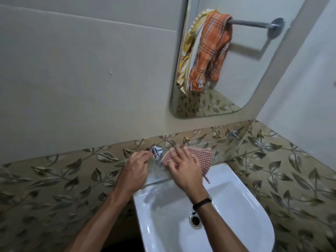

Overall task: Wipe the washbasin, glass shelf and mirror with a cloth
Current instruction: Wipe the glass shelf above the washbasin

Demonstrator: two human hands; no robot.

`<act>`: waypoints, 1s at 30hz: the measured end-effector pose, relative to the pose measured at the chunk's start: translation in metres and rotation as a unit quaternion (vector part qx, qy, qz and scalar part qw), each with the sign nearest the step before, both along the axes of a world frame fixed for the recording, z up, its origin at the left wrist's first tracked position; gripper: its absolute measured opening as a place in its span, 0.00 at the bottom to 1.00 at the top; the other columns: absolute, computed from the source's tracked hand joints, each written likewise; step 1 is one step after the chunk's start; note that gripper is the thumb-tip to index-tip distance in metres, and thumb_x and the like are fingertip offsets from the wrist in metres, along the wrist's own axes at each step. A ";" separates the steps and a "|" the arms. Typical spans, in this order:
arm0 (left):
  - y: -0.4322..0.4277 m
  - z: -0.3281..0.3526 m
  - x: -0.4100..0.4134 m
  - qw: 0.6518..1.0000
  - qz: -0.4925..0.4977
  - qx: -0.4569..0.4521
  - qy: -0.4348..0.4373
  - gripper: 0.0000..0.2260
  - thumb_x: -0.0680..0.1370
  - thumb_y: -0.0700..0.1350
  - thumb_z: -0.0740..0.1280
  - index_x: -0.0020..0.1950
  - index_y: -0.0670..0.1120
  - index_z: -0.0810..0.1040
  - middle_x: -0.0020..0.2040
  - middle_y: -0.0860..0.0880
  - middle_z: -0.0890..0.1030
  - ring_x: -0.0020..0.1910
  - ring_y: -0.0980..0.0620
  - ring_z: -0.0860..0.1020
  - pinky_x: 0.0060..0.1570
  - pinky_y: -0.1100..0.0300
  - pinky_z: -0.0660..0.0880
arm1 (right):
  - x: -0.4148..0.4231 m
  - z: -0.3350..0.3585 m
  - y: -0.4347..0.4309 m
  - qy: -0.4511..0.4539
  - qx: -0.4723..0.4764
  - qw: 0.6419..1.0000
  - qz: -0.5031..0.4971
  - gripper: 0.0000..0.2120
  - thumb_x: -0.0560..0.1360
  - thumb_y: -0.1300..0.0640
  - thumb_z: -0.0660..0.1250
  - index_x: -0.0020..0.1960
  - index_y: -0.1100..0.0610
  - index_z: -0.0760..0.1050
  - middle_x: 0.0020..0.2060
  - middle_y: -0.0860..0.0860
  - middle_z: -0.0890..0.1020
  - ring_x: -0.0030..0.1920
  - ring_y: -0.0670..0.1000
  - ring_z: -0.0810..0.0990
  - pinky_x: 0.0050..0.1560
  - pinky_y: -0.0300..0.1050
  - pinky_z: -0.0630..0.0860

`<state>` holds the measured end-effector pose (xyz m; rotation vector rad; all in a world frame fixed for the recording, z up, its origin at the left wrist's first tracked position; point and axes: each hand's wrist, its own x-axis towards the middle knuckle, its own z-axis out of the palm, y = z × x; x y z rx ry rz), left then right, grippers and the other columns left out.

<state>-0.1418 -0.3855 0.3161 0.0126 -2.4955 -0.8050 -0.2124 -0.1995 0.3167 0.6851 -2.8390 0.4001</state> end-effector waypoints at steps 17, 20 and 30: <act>-0.001 0.007 0.003 1.000 0.018 0.008 -0.018 0.15 0.81 0.35 0.60 0.60 0.46 0.82 0.59 0.52 0.80 0.57 0.57 0.71 0.59 0.61 0.69 | -0.011 -0.017 0.042 0.023 -0.645 0.753 -0.131 0.13 0.75 0.50 0.60 0.37 0.55 0.77 0.33 0.52 0.78 0.36 0.53 0.74 0.39 0.52 0.73; -0.003 0.006 0.004 1.000 0.019 0.009 -0.021 0.14 0.81 0.36 0.60 0.59 0.47 0.82 0.58 0.54 0.80 0.56 0.60 0.71 0.59 0.61 0.70 | 0.009 -0.005 0.050 0.006 -0.838 0.490 -0.242 0.13 0.74 0.55 0.59 0.43 0.58 0.81 0.41 0.54 0.84 0.38 0.55 0.80 0.34 0.52 0.74; -0.001 0.003 0.002 0.999 0.028 0.023 -0.011 0.15 0.80 0.32 0.59 0.56 0.42 0.83 0.54 0.50 0.80 0.55 0.52 0.75 0.58 0.57 0.74 | 0.045 -0.049 0.023 -0.311 -0.915 0.222 -0.128 0.18 0.74 0.51 0.60 0.59 0.56 0.79 0.51 0.57 0.86 0.62 0.58 0.77 0.64 0.57 0.71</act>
